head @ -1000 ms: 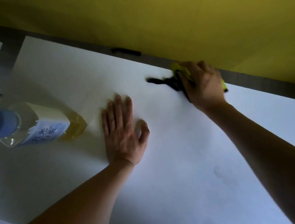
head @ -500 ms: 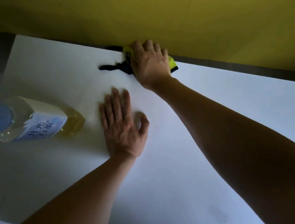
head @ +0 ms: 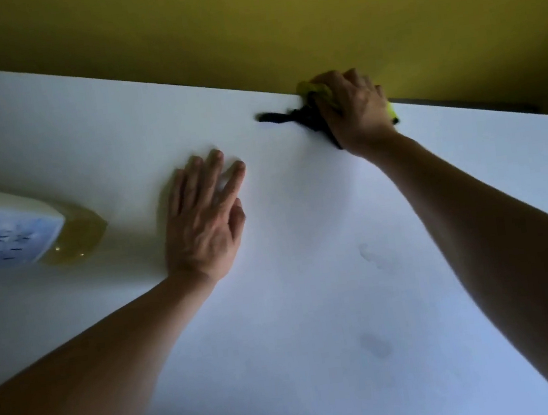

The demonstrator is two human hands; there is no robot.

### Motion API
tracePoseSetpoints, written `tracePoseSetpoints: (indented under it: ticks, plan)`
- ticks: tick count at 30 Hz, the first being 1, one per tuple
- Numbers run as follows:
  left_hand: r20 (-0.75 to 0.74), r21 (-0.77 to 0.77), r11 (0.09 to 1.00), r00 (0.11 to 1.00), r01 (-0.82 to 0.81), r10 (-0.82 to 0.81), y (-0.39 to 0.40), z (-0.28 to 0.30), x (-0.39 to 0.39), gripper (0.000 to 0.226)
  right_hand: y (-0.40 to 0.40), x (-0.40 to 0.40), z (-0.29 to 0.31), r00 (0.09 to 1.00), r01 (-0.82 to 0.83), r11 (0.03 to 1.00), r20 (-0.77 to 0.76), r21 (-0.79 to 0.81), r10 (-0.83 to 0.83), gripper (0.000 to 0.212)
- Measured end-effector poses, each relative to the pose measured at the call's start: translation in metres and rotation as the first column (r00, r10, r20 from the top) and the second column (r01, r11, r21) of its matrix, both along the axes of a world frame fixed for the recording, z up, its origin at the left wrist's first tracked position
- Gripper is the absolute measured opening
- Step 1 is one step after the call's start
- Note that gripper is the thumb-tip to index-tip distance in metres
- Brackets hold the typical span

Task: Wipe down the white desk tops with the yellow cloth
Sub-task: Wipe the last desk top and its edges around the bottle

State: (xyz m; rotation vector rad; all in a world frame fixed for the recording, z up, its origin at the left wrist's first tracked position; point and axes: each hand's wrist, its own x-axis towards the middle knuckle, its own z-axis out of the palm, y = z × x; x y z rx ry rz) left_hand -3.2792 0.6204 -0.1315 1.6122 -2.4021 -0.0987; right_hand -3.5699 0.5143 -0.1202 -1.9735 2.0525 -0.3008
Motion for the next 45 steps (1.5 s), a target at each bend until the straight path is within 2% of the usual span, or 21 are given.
tracePoseSetpoints:
  ticks: [6, 9, 14, 17, 20, 23, 26, 30, 32, 34, 37, 43, 45]
  plan:
    - [-0.003, 0.003, 1.000, 1.000, -0.003, 0.003, 0.003, 0.001, -0.002, 0.052, -0.035, 0.110, 0.001, 0.996, -0.090, 0.996, 0.027, 0.008, 0.090, 0.044]
    - [-0.019, 0.001, 1.000, 1.000, -0.004, 0.004, 0.003, 0.002, -0.003, 0.053, -0.038, 0.129, 0.003, 0.990, -0.136, 0.991, 0.037, -0.001, 0.136, 0.044]
    - [-0.023, -0.011, 1.000, 1.000, -0.006, 0.006, 0.002, 0.004, -0.001, 0.051, -0.008, 0.053, -0.003, 0.998, -0.052, 0.996, 0.026, -0.066, 0.054, 0.047]
    - [-0.022, 0.000, 1.000, 1.000, -0.011, 0.011, 0.000, 0.004, -0.003, 0.051, 0.015, -0.022, -0.003, 1.000, 0.012, 0.999, -0.007, -0.052, -0.013, 0.047]
    - [0.000, -0.009, 1.000, 1.000, -0.016, 0.016, 0.000, 0.005, -0.005, 0.051, 0.029, -0.063, -0.003, 1.000, 0.019, 0.999, -0.011, -0.031, -0.019, 0.040]
    - [0.036, -0.011, 0.999, 0.998, -0.046, 0.046, 0.000, 0.007, -0.010, 0.048, 0.027, -0.065, -0.004, 0.999, 0.028, 0.999, -0.028, -0.022, -0.029, 0.040]
    - [0.002, 0.024, 0.995, 0.995, -0.100, 0.100, 0.009, 0.012, -0.037, 0.049, 0.021, -0.048, -0.003, 1.000, 0.009, 0.999, -0.024, -0.036, -0.010, 0.041]
    - [-0.078, 0.076, 0.997, 0.997, 0.031, -0.025, 0.037, 0.015, -0.112, 0.054, -0.004, 0.009, -0.003, 0.994, -0.111, 0.994, -0.002, -0.005, 0.111, 0.044]
    - [-0.095, 0.117, 0.993, 0.995, 0.029, -0.018, 0.053, 0.016, -0.151, 0.056, -0.012, 0.024, -0.001, 0.984, -0.176, 0.984, 0.014, 0.012, 0.176, 0.046]
    - [-0.096, 0.156, 0.987, 0.993, -0.045, 0.061, 0.063, 0.015, -0.181, 0.060, -0.011, 0.015, -0.001, 0.977, -0.212, 0.977, 0.024, 0.009, 0.212, 0.048]
    - [-0.053, 0.176, 0.971, 0.983, -0.165, 0.176, 0.070, 0.011, -0.199, 0.064, 0.006, -0.024, -0.002, 0.981, -0.182, 0.983, 0.060, 0.001, 0.182, 0.047]
    - [-0.017, 0.094, 0.981, 0.985, -0.168, 0.171, 0.071, 0.005, -0.202, 0.066, 0.057, -0.160, 0.003, 0.997, -0.071, 0.997, 0.032, -0.009, 0.071, 0.048]
    - [0.009, 0.072, 0.984, 0.987, -0.163, 0.163, 0.071, 0.003, -0.203, 0.064, 0.067, -0.182, 0.003, 0.998, -0.046, 0.999, 0.033, -0.001, 0.046, 0.043]
